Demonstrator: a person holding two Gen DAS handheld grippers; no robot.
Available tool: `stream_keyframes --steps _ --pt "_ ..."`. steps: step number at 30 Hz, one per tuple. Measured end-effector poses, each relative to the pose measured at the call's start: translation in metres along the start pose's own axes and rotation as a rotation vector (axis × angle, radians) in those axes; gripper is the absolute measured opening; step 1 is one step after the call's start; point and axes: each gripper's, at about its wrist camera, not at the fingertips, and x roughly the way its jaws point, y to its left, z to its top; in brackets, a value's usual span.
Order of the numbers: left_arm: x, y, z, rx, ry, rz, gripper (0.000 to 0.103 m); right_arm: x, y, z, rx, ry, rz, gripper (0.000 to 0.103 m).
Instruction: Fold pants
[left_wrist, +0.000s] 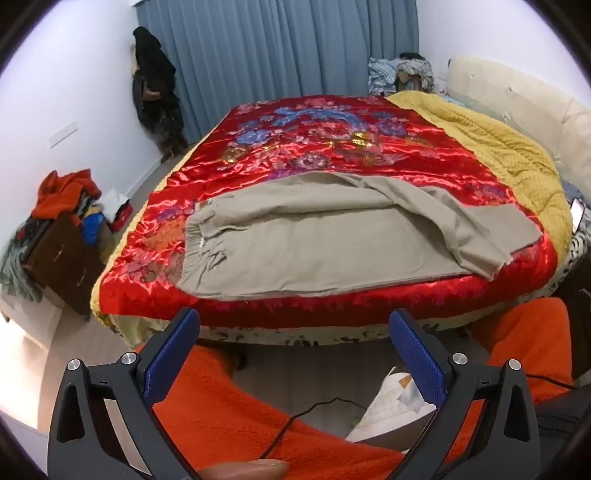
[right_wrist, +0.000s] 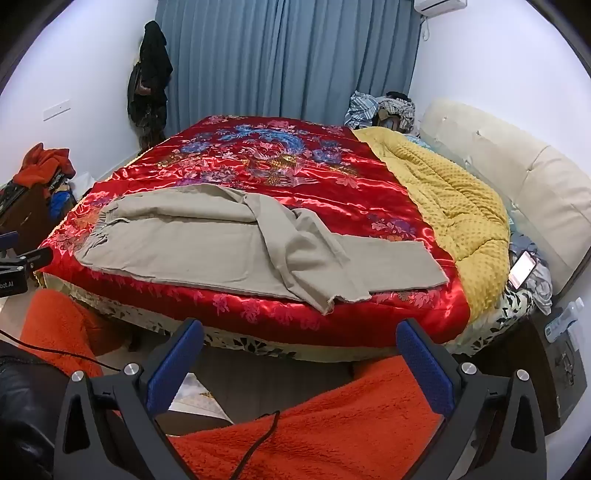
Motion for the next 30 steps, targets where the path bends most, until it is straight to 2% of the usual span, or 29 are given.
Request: stream_keyframes --steps 30 --pt "-0.0013 0.0032 -0.0039 0.003 0.007 -0.004 0.102 0.0066 0.0057 -0.0043 -0.002 0.008 0.0 0.103"
